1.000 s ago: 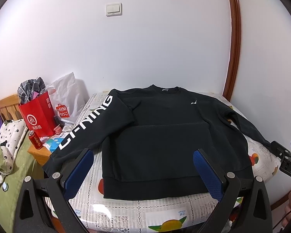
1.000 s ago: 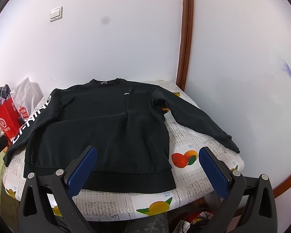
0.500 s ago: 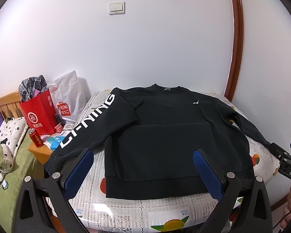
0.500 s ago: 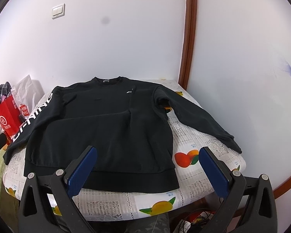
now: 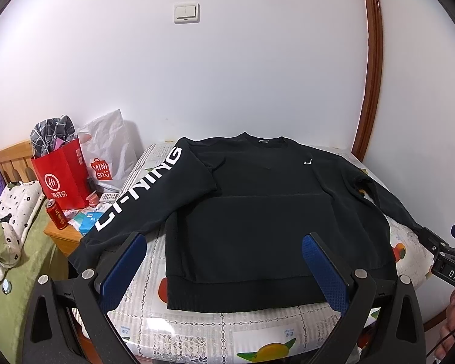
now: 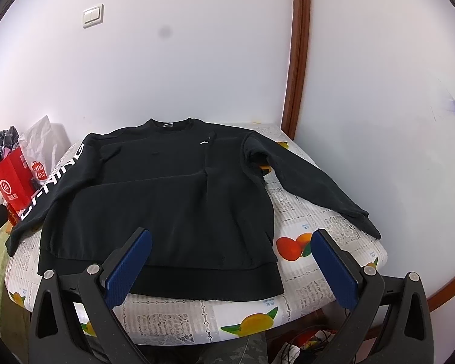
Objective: Fold small clothes
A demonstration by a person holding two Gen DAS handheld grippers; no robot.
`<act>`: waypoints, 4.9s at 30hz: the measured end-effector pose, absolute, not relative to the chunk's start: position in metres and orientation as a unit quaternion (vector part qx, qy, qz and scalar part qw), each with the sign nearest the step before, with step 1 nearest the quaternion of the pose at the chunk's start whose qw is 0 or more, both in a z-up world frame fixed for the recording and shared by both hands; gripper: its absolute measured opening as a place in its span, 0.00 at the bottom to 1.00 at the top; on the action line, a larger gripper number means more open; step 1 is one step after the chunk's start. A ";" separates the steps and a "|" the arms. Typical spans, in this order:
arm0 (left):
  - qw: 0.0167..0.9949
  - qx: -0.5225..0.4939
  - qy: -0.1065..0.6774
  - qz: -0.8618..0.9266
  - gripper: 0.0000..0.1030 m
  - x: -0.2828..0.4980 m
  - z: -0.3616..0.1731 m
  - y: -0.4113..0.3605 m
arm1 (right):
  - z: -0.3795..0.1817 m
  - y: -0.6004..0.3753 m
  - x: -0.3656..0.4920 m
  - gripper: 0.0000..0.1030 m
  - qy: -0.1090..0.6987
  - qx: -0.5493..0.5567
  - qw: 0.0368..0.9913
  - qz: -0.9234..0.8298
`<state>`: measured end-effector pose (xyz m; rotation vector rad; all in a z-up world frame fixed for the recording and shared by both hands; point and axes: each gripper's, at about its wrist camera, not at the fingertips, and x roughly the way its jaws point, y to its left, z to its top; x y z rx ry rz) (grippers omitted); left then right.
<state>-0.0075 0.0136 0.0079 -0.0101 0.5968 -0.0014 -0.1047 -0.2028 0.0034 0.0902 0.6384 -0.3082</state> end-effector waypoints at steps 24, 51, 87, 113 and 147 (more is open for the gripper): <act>0.956 -0.008 0.294 -0.008 1.00 -0.004 0.004 0.009 | 0.004 -0.209 -0.105 1.00 0.309 0.050 0.937 -0.153; 0.888 -0.228 0.399 0.033 0.94 0.093 -0.117 0.144 | -0.096 -0.208 0.006 0.99 0.380 0.042 0.914 -0.132; 0.939 -0.124 0.320 0.018 0.08 0.243 -0.015 0.071 | -0.088 -0.269 0.078 0.99 0.372 0.011 0.918 -0.135; 0.896 -0.066 0.419 -0.132 0.46 0.256 -0.052 -0.041 | -0.073 -0.282 0.089 0.83 0.357 0.012 0.931 -0.074; 0.890 -0.034 0.454 0.018 0.65 0.203 -0.150 0.110 | -0.063 -0.173 0.230 0.08 0.345 0.052 0.929 0.127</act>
